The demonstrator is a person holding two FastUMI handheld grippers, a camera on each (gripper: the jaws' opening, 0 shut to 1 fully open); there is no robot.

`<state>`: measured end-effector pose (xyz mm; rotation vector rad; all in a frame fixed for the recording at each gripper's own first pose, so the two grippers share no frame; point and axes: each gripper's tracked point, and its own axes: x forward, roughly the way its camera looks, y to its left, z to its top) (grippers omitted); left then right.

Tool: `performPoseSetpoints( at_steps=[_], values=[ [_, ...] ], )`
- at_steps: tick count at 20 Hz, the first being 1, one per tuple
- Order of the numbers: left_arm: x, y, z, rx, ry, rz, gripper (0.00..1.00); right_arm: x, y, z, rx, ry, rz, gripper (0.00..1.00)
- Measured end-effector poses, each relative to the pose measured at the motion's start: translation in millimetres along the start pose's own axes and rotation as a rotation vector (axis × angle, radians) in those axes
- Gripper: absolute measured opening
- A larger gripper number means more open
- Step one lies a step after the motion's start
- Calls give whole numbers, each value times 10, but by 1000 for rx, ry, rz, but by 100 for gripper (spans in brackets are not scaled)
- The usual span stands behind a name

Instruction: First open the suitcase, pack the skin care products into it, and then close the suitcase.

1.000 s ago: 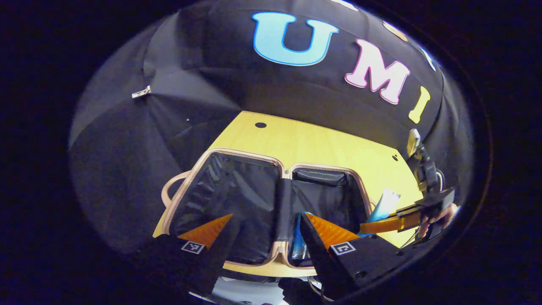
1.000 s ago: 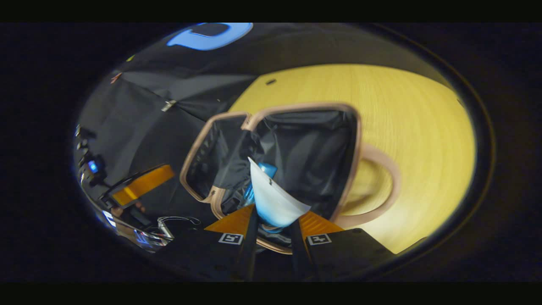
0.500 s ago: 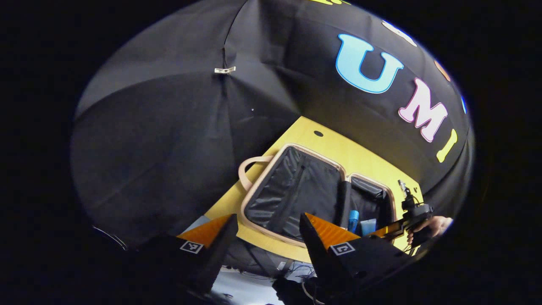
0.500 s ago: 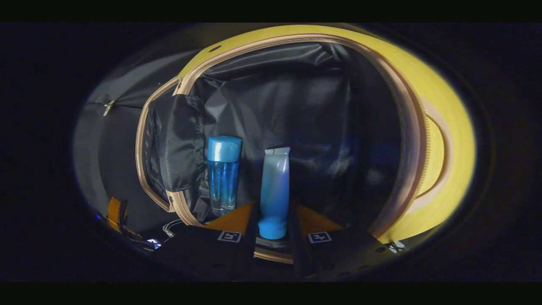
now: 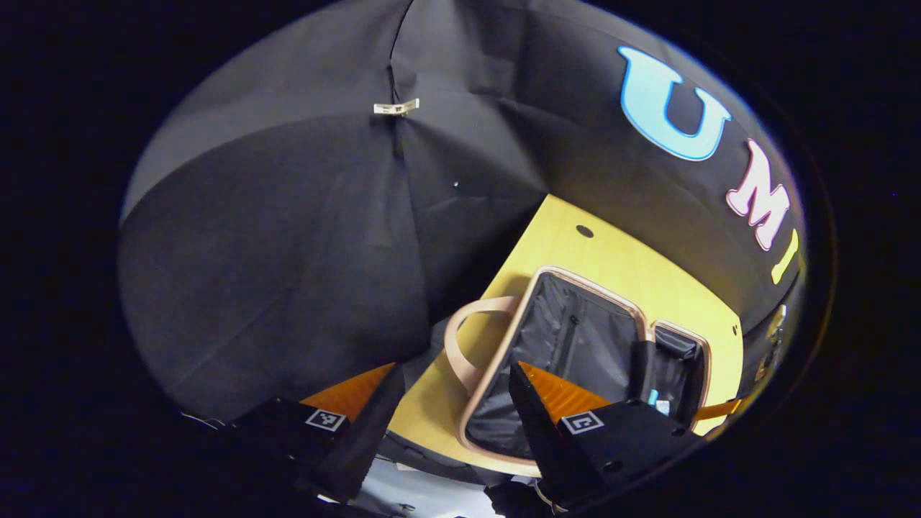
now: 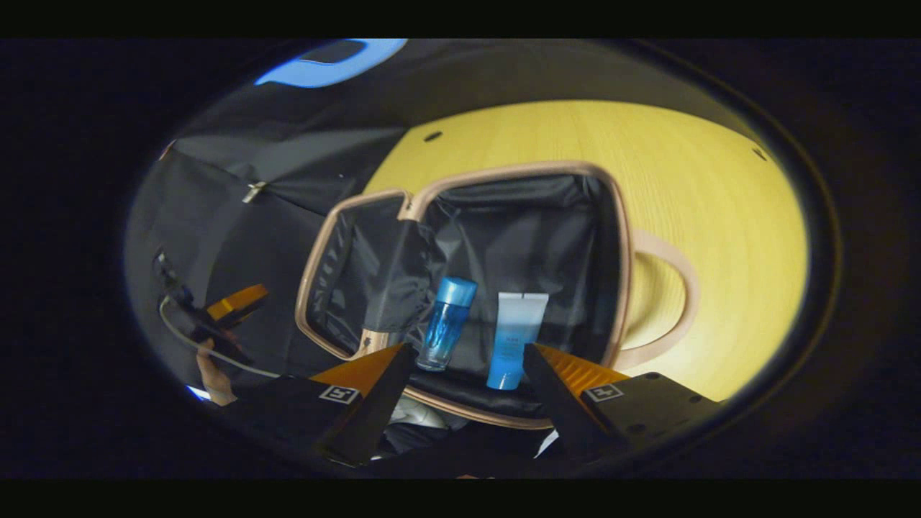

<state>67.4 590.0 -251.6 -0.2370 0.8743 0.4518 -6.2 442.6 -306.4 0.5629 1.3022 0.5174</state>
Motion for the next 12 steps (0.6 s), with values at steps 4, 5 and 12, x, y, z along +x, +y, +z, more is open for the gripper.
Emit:
performPoseSetpoints(
  at_steps=[4,5,12],
  values=[
    [622,30,-35,-82,152,-17,93,-272,-24,88,-26,-94,-4,96],
    [752,31,-33,-91,182,-10,93,-319,-68,89,-17,-103,-12,96],
    [1310,138,-211,-46,341,119,53,-589,-509,-102,8,-98,-103,96]
  ],
)
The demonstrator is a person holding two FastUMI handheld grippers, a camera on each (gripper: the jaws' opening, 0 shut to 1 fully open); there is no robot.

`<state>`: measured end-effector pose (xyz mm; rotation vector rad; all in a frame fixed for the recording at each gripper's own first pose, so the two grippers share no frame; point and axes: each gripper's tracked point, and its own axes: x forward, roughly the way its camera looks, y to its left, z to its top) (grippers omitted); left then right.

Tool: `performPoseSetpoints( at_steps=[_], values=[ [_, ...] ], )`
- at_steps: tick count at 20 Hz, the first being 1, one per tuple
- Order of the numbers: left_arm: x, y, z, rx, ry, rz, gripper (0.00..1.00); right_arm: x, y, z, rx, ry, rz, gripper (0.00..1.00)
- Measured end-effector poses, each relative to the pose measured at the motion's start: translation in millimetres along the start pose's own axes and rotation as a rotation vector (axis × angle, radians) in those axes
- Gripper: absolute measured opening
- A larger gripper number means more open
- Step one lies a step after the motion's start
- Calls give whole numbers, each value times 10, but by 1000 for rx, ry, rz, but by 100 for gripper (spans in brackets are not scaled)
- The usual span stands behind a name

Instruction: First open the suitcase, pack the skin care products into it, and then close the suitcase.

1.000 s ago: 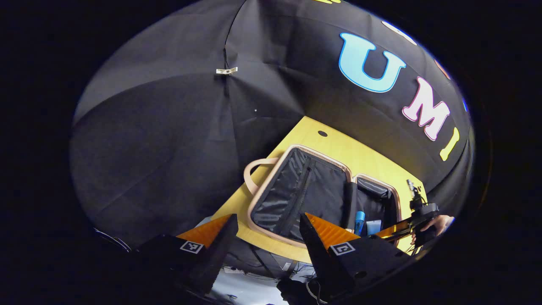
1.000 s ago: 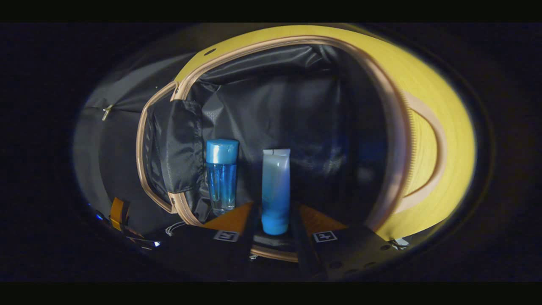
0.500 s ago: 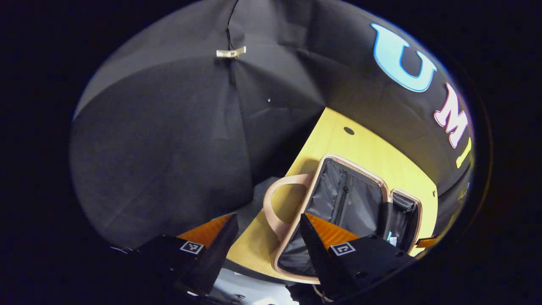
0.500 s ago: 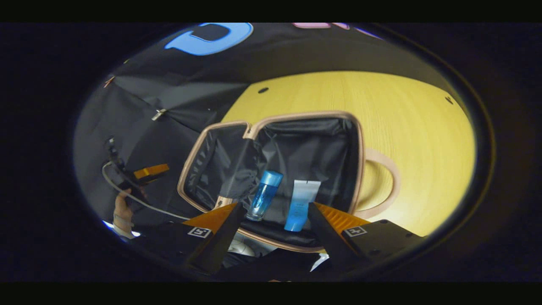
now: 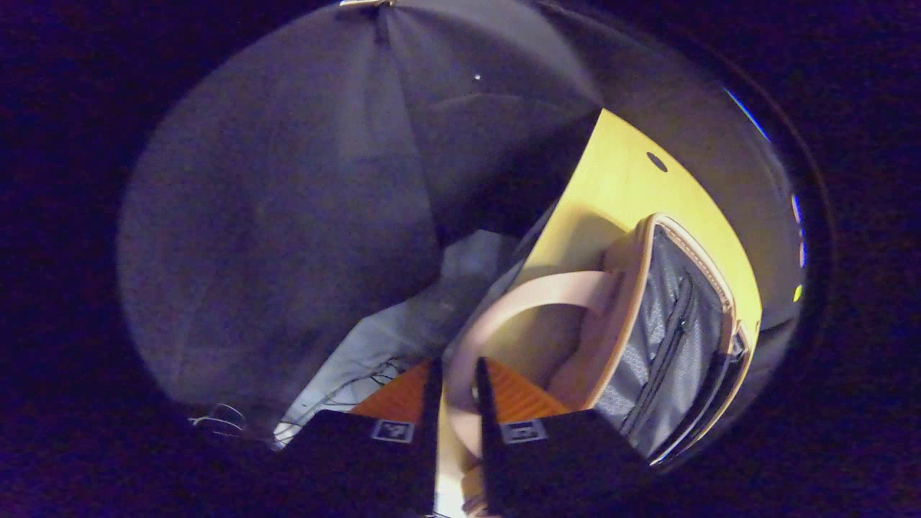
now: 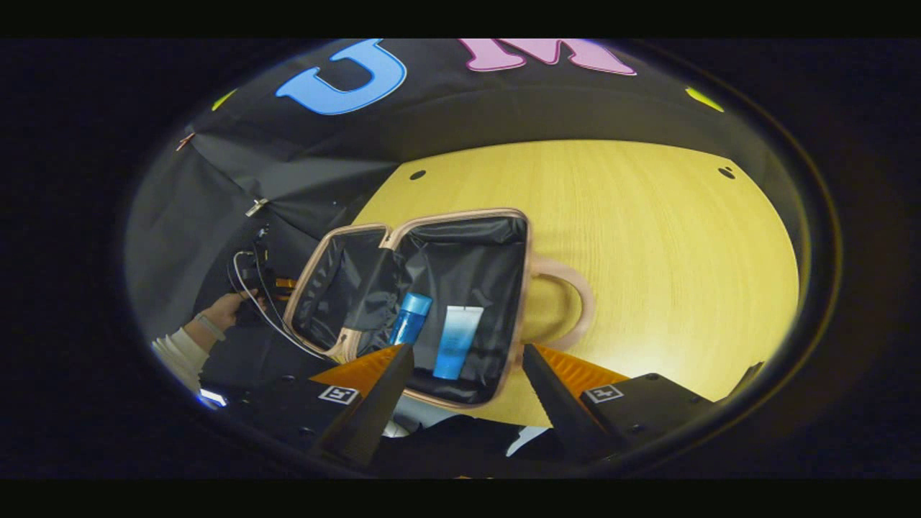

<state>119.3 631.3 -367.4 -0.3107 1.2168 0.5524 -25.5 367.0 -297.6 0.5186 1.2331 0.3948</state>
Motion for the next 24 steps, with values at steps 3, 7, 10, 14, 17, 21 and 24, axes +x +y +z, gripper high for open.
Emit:
performPoseSetpoints(
  at_steps=[3,7,10,14,17,21,24],
  values=[
    [-96,-134,94,27,-38,-15,16,-55,-57,0,-2,-18,-3,97],
    [-371,-200,143,11,-78,-69,12,-66,-28,89,2,-44,25,96],
    [-665,-259,190,44,-141,-79,9,-129,-12,188,-29,-69,51,97],
    [-1254,-470,290,131,-246,-66,8,-277,-11,292,-122,-97,90,97],
    [-1845,-780,295,172,-330,-86,8,-459,-14,374,-160,-118,134,97],
    [-2607,-1412,187,240,-437,-145,7,-867,-119,483,-261,-168,189,97],
    [-3060,-2028,-29,294,-509,-216,7,-1242,-345,564,-358,-237,198,97]
  ],
)
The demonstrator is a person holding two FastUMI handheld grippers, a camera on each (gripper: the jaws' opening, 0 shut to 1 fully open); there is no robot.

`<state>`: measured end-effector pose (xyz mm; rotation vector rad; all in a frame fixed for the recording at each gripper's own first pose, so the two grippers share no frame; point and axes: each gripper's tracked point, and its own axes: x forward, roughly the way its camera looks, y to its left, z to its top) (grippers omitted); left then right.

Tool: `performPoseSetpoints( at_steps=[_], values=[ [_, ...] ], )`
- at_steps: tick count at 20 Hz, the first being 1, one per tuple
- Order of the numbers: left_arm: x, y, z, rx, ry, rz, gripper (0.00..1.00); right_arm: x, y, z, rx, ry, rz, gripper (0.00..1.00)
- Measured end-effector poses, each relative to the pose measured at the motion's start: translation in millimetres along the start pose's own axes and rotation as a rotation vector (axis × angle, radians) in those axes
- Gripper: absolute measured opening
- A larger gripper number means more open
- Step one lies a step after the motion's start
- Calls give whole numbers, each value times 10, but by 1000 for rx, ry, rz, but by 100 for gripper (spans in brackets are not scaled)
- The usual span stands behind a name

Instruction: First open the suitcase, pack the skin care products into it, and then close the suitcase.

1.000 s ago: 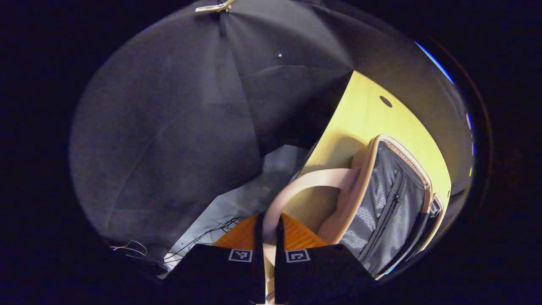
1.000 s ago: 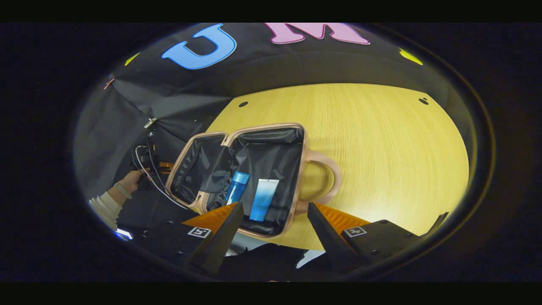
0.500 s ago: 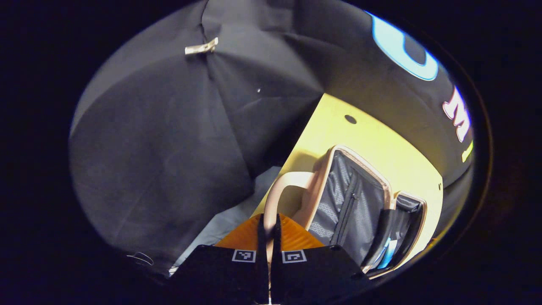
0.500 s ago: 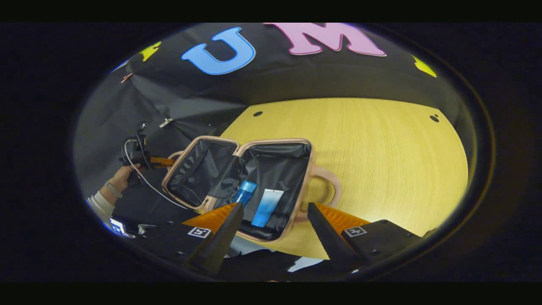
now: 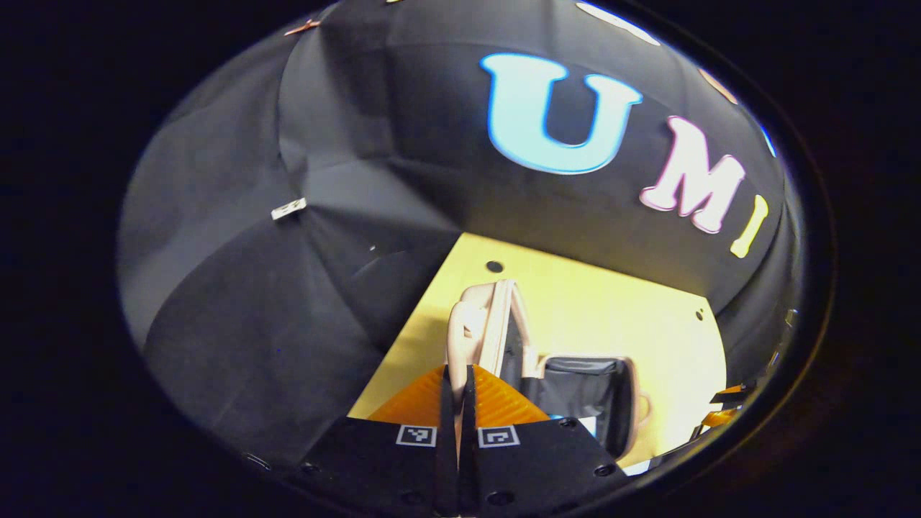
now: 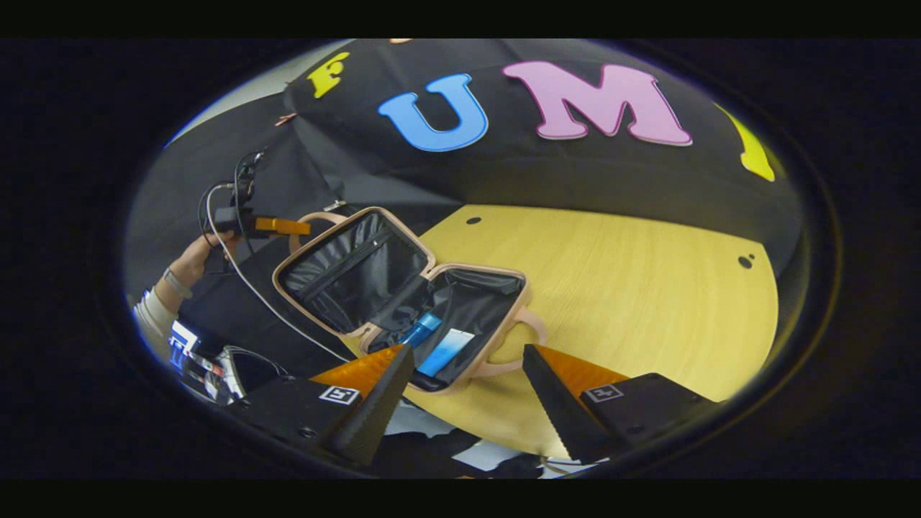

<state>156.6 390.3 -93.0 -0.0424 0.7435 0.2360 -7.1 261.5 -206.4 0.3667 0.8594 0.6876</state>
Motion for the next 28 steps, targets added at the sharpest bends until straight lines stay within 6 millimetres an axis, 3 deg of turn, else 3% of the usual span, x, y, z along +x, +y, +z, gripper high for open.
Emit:
performPoseSetpoints(
  at_steps=[3,5,7,9,12,15,17,21,25,28],
  values=[
    [-231,-722,35,20,-38,-97,6,-276,-146,76,-48,-45,3,96],
    [-353,-1223,-65,23,-35,-164,6,-419,-221,127,-43,-72,8,96],
    [-330,-1667,-186,30,-23,-223,6,-498,-316,141,-25,-88,5,96],
    [-266,-2091,-356,35,-3,-280,7,-597,-406,163,-9,-105,-4,96],
    [-92,-2690,-764,31,58,-356,7,-752,-564,149,-16,-122,-38,96],
    [251,-3147,-1268,53,156,-399,7,-915,-735,59,-3,-126,-68,96],
    [539,-3367,-1628,78,218,-395,7,-1062,-903,-22,10,-131,-102,96],
    [849,-3594,-2157,146,314,-351,7,-1366,-1214,-203,49,-140,-182,96],
    [957,-3668,-2236,169,265,-310,9,-1706,-1399,-322,68,-166,-247,96],
    [969,-3737,-2275,123,222,-278,23,-1873,-1511,-382,75,-182,-285,96]
  ],
)
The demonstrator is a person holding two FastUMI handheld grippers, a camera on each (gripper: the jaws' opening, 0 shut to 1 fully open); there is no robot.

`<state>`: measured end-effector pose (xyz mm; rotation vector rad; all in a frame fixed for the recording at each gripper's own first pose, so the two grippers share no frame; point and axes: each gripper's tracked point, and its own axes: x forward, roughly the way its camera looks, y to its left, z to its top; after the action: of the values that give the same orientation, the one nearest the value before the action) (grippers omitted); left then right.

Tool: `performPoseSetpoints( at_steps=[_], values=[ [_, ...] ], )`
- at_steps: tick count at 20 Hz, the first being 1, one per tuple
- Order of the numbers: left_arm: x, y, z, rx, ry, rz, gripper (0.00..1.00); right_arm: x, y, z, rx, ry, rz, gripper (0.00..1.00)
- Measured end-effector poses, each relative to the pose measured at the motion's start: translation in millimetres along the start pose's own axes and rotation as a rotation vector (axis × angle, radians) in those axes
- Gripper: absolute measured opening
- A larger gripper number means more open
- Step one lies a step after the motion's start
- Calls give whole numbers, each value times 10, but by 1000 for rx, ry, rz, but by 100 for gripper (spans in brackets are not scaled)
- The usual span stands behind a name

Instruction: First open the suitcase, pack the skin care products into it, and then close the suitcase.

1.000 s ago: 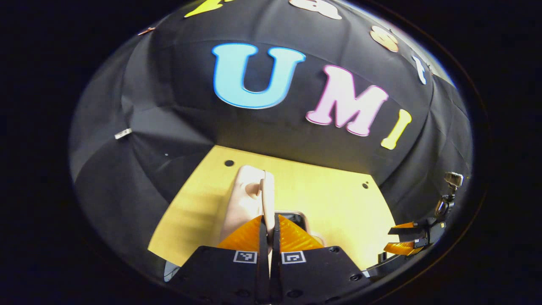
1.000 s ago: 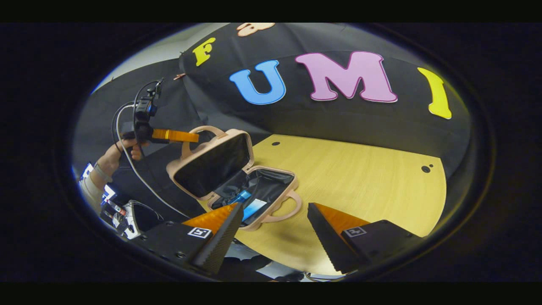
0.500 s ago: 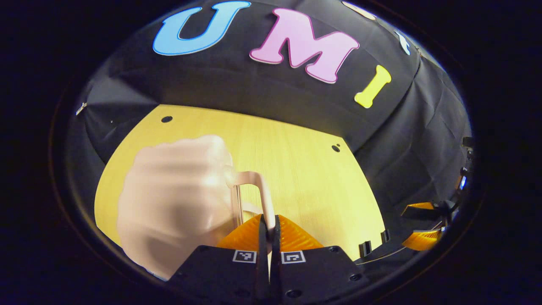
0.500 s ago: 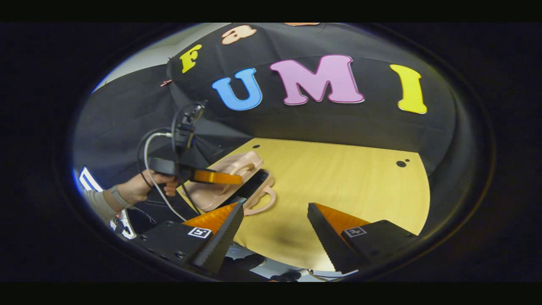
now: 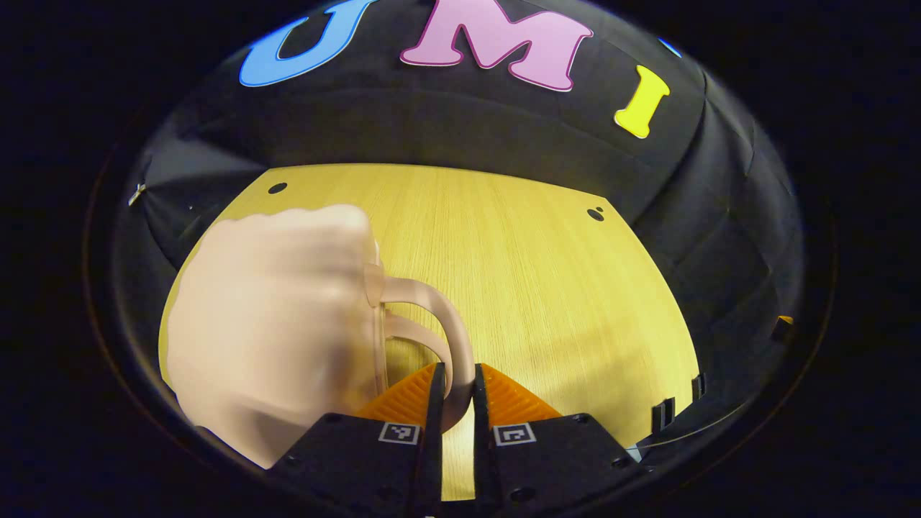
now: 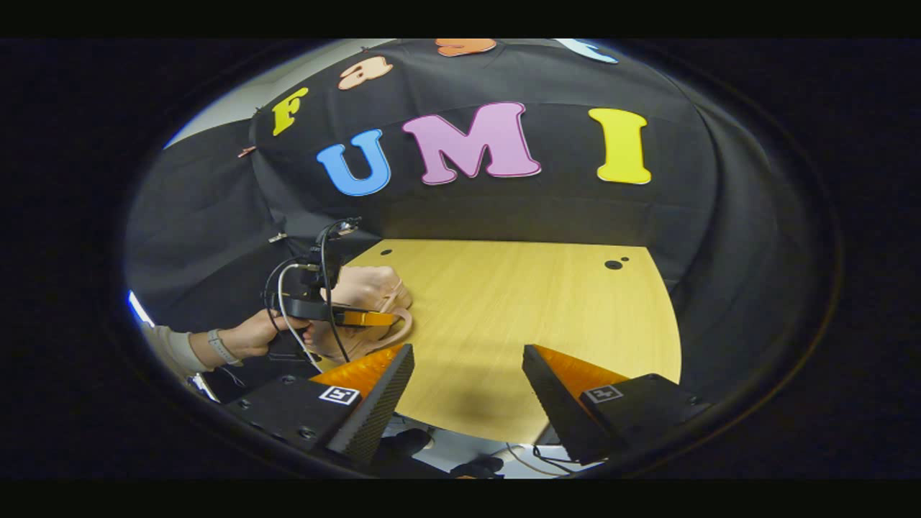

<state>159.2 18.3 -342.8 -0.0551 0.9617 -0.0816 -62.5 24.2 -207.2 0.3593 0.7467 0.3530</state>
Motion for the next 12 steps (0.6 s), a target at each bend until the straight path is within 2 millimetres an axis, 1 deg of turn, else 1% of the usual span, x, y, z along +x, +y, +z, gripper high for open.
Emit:
performPoseSetpoints(
  at_steps=[1,2,4,5,6,7,8,10,12],
  values=[
    [-13,-60,-5,-47,-2,-23,25,-12,-37,4,10,-4,-10,96],
    [-12,-96,-14,-95,-7,-50,43,-32,-54,24,24,-11,-16,96],
    [-32,-185,17,-131,-43,-83,61,-50,-58,64,50,-29,-21,96],
    [-56,-216,27,-120,-58,-80,67,-53,-60,75,55,-37,-24,96],
    [-82,-238,54,-99,-76,-69,85,-67,-64,81,59,-43,-25,96],
    [-142,-251,69,-73,-88,-50,90,-78,-59,103,59,-51,-24,96],
    [-161,-286,96,-49,-100,-39,98,-96,-46,125,56,-58,-22,96],
    [-297,-375,182,-19,-126,-39,97,-111,-45,150,43,-71,-18,96],
    [-497,-457,319,8,-180,-30,97,-138,-57,193,25,-82,-14,96]
  ],
)
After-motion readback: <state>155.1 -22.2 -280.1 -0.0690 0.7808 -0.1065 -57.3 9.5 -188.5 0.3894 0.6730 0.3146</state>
